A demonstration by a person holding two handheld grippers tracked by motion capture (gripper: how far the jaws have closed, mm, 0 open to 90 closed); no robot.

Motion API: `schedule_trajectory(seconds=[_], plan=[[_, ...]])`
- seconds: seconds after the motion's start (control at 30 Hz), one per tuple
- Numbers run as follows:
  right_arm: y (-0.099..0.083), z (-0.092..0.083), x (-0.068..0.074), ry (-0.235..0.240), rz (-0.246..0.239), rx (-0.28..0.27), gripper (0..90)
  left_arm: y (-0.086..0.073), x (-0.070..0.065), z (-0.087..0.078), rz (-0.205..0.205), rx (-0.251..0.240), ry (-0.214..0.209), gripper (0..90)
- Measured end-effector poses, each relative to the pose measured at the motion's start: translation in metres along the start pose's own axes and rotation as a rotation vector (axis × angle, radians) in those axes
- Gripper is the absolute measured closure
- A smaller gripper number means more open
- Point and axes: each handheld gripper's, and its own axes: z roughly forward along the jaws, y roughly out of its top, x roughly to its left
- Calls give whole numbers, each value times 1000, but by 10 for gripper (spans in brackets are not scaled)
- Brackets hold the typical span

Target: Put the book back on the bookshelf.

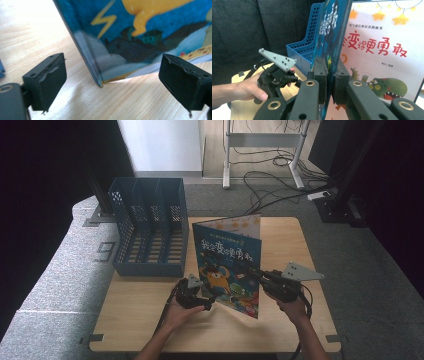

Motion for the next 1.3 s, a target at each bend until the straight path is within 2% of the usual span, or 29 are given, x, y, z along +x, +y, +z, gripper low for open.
schedule_trajectory(seconds=[0.27, 0.63, 0.97, 1.3], plan=[[-8, -7, -1, 6, 12, -4, 829, 3, 3, -7, -10, -68, 23, 138], [-13, -12, -3, 3, 16, -2, 823, 15, 8, -19, -21, -131, 19, 155], [-17, -14, -9, -1, 31, 13, 807, 28, 11, -28, -26, -200, -14, 224], [-21, -16, -13, 3, 36, 9, 799, 39, 10, -34, -2, -247, -40, 241]])
